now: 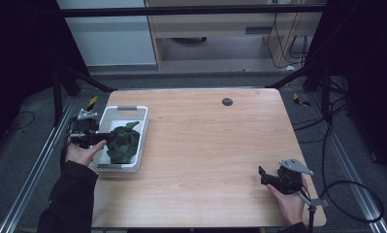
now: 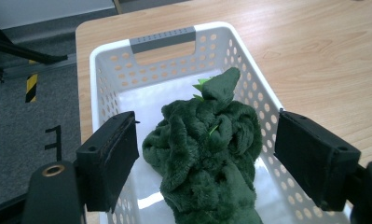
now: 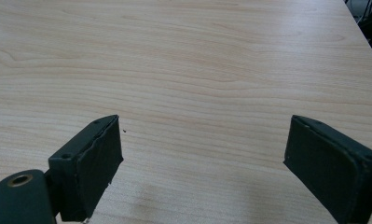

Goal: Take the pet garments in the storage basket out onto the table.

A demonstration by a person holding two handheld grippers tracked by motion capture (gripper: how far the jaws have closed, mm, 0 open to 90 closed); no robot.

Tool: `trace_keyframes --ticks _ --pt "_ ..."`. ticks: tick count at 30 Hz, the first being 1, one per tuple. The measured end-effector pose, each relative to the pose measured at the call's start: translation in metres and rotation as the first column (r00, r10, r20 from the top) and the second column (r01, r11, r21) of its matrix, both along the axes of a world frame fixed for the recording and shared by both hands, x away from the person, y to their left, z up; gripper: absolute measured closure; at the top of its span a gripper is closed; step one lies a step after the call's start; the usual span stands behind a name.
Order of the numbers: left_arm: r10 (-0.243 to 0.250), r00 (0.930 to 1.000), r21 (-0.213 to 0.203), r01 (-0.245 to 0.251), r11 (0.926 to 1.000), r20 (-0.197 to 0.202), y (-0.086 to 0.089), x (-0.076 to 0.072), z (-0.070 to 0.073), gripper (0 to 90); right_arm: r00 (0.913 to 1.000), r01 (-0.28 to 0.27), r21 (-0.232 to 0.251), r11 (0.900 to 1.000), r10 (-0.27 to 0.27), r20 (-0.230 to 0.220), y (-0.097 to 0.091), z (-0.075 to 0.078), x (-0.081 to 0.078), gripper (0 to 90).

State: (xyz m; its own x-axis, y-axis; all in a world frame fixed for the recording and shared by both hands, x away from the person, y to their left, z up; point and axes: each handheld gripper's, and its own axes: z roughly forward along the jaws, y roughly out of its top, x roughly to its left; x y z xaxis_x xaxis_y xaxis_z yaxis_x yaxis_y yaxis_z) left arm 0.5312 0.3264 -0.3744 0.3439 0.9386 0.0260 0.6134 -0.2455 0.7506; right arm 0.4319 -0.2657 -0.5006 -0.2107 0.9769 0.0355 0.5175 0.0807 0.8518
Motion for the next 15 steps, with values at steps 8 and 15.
trace_keyframes --ticks 8,15 --pt "-0.005 0.9994 0.036 0.006 0.9993 -0.035 -0.002 0.011 -0.008 19.8 1.0000 -0.003 -0.003 1.0000 0.003 -0.005 0.000 -0.001 0.000 10.8" --pt "-0.002 0.9976 0.049 0.005 0.9988 -0.069 0.000 0.019 -0.014 19.6 0.9999 -0.008 -0.003 1.0000 0.008 -0.008 0.000 -0.001 0.001 10.7"
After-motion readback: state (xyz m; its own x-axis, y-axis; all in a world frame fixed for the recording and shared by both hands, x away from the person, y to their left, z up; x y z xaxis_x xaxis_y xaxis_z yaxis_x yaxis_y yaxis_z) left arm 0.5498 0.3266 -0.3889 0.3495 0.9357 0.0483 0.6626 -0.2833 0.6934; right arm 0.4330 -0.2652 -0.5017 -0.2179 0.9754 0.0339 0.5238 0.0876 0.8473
